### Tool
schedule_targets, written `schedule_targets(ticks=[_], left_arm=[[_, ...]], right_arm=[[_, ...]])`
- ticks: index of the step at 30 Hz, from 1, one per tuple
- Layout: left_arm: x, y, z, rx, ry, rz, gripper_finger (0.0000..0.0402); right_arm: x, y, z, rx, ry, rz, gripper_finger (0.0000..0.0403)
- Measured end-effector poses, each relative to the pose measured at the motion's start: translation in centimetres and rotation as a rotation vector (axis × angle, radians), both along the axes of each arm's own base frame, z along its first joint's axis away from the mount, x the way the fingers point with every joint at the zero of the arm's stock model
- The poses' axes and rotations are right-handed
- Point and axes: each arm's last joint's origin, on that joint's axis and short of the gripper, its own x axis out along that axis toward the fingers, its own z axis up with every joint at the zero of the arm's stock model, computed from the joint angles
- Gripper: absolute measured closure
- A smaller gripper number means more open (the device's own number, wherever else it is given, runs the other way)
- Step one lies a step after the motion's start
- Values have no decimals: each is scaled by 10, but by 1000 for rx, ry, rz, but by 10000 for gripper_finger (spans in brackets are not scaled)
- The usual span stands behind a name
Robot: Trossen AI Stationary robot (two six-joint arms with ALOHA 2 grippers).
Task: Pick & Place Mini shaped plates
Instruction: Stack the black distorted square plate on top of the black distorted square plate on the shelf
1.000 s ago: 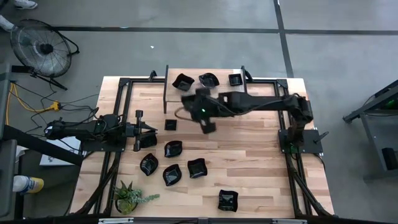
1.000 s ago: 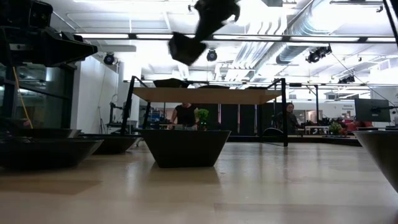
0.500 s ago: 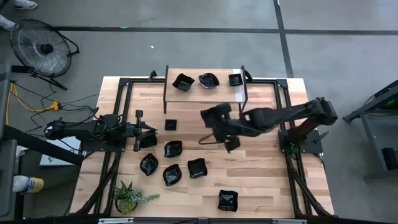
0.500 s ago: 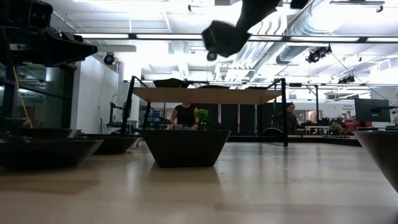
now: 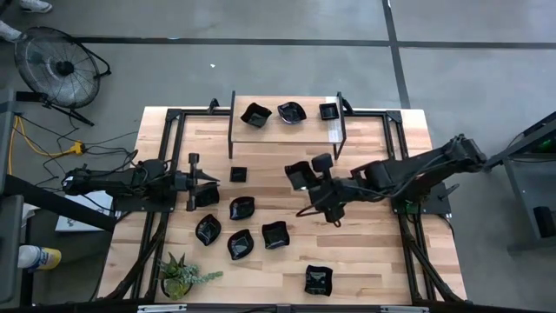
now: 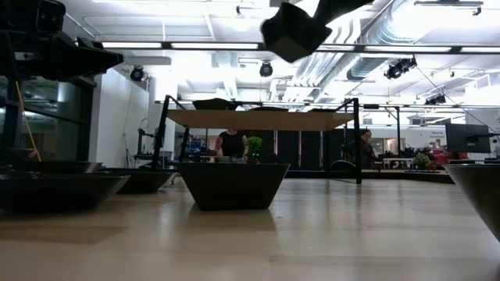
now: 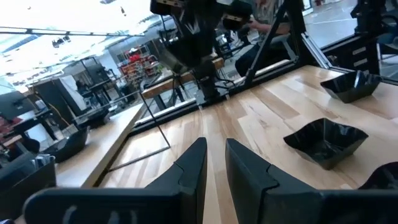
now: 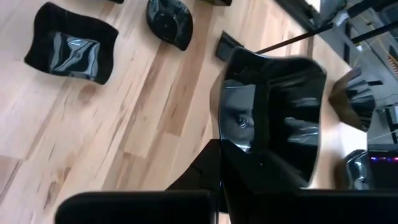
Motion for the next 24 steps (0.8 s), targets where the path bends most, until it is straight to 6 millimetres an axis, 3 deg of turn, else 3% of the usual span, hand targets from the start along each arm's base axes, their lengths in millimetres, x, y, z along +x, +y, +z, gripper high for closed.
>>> schedule_targets(ticks=[8, 19, 24], left_arm=[[0, 0, 2, 0, -21, 11, 346], [-2, 5, 17, -39, -90, 176, 346], [-2, 2, 35, 123, -187, 84, 346]], right_arm=[[-2, 4, -5, 53, 21, 0, 403], [-2, 6, -4, 35, 11, 28, 403], [-1, 6, -4, 34, 19, 70, 403]])
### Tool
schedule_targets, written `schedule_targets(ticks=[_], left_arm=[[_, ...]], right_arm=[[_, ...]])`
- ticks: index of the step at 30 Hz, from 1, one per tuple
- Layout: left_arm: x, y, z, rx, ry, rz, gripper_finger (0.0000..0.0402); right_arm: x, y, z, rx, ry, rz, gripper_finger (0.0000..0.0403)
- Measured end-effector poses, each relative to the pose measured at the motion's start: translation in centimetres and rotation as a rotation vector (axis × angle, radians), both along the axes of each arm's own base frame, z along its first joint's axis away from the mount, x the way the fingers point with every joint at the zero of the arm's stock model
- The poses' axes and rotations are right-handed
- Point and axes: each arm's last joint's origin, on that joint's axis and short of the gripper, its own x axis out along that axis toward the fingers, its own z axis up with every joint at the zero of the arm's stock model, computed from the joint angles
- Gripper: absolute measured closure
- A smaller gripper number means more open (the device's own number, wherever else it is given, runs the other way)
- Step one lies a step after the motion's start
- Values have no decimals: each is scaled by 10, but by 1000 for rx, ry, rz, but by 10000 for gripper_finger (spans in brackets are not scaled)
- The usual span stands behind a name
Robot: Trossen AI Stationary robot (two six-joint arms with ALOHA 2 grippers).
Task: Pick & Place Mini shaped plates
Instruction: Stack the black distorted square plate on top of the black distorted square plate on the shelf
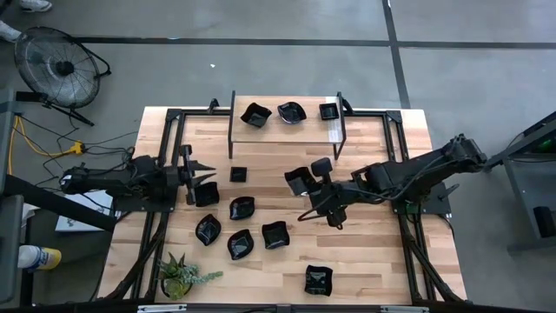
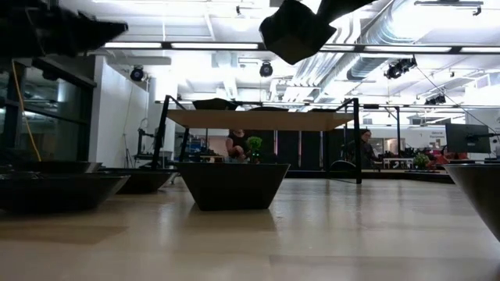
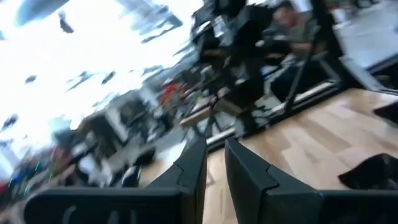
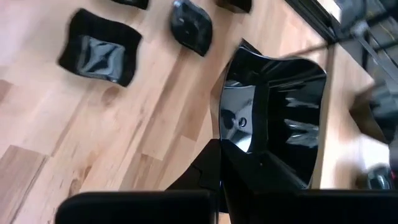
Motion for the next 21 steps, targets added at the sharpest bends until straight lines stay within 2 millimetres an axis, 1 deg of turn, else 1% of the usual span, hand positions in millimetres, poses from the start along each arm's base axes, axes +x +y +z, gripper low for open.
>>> schedule_targets(ticks=[4, 7, 10, 12, 16, 19, 21], left_arm=[[6, -2, 23, 71, 8, -38, 337], [20, -2, 39, 94, 79, -35, 321], [44, -3, 58, 146, 192, -25, 303], [63, -3, 69, 195, 306, -6, 294], [99, -1, 85, 298, 542, 64, 281], [123, 0, 95, 367, 645, 100, 279], [137, -1, 102, 428, 682, 96, 279]], right_arm=[[8, -3, -2, -7, 1, 77, 403], [14, -6, -9, -59, 35, 96, 403], [18, -10, -16, -124, 68, 80, 403], [20, -11, -19, -177, 86, 64, 403], [18, -14, -20, -285, 108, 23, 403], [17, -16, -20, -347, 127, 7, 403], [16, -17, -21, -343, 149, 23, 403]])
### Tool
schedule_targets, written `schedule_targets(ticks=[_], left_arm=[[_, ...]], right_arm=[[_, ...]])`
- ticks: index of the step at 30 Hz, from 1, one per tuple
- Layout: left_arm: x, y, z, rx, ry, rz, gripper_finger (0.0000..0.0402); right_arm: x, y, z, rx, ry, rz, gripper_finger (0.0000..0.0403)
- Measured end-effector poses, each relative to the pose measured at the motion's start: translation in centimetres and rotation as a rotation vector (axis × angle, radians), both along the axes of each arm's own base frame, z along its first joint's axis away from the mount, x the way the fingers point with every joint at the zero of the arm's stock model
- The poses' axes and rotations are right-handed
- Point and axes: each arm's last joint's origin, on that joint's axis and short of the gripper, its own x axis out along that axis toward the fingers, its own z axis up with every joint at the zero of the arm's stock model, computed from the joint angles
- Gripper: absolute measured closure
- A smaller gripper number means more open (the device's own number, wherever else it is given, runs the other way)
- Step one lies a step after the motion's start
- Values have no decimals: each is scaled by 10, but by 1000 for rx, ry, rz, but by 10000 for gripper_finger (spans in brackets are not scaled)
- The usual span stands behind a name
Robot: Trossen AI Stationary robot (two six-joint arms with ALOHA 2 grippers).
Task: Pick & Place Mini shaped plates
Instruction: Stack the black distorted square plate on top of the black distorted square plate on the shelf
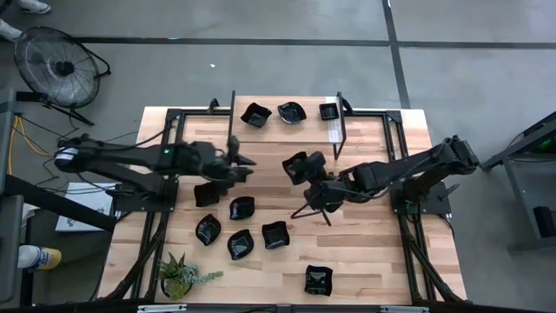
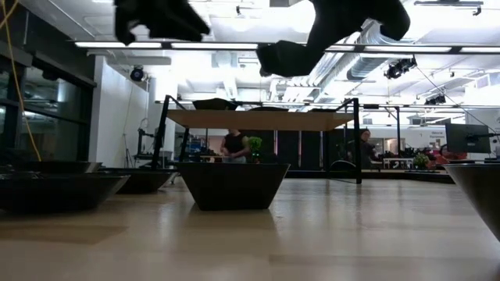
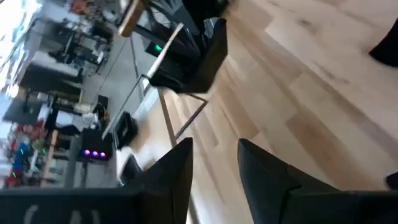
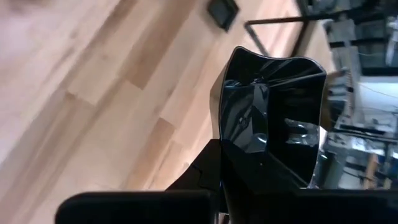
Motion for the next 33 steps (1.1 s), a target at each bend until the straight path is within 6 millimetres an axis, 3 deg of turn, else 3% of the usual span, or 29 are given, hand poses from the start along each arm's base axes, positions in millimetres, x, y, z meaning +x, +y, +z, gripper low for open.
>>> schedule_targets(ticks=[4, 13, 26, 33], left_arm=[[21, -1, 11, 136, 70, -82, 279], [57, -3, 10, 346, 183, -215, 279], [95, -4, 12, 400, 210, -251, 279], [108, -6, -3, 430, 294, -304, 279]], right_arm=[[-1, -1, -2, 56, 30, 26, 403], [0, -2, -2, 75, 34, 33, 403], [-1, -3, -3, 85, 48, 28, 403], [-2, -4, -3, 90, 55, 25, 403]])
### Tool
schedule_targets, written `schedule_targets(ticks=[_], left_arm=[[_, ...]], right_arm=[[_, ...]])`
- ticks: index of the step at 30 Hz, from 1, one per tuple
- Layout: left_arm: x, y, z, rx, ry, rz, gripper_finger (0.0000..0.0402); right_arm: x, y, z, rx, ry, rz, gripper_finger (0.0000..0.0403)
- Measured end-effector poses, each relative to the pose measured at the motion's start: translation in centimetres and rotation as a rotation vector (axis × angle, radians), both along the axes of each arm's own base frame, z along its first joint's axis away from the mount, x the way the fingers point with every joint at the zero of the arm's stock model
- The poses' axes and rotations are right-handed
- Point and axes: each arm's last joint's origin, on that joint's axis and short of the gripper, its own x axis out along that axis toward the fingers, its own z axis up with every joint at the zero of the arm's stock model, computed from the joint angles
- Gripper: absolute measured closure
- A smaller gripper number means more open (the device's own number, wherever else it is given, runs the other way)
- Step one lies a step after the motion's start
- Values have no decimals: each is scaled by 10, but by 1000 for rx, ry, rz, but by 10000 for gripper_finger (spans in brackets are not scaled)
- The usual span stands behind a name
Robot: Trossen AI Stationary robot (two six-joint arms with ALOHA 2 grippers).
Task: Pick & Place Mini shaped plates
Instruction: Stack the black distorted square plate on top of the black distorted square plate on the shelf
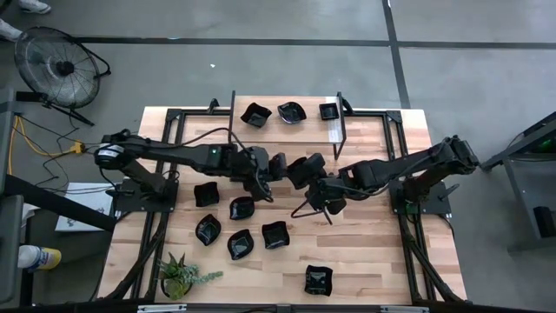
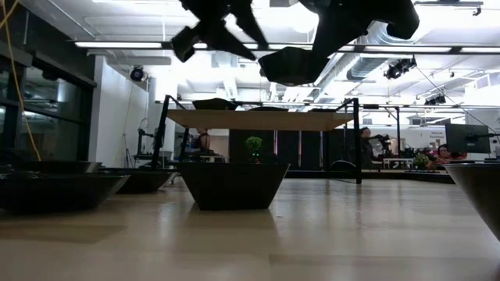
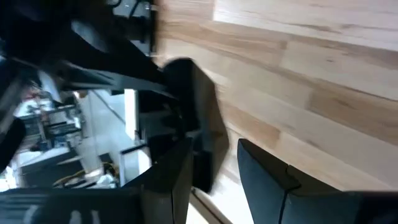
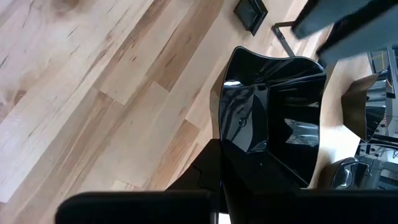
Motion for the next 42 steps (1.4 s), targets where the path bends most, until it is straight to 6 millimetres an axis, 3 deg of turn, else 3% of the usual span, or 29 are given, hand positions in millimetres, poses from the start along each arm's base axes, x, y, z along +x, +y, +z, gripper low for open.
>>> schedule_targets(ticks=[20, 34, 42], left_arm=[[12, 0, -14, 16, 23, -21, 280], [16, 1, -13, 27, -17, 0, 281], [15, 1, -13, 22, -15, 4, 337]], right_arm=[[1, 1, 0, 11, -7, 6, 403], [1, 1, 0, 14, -6, 6, 403], [1, 1, 0, 15, -5, 6, 403]])
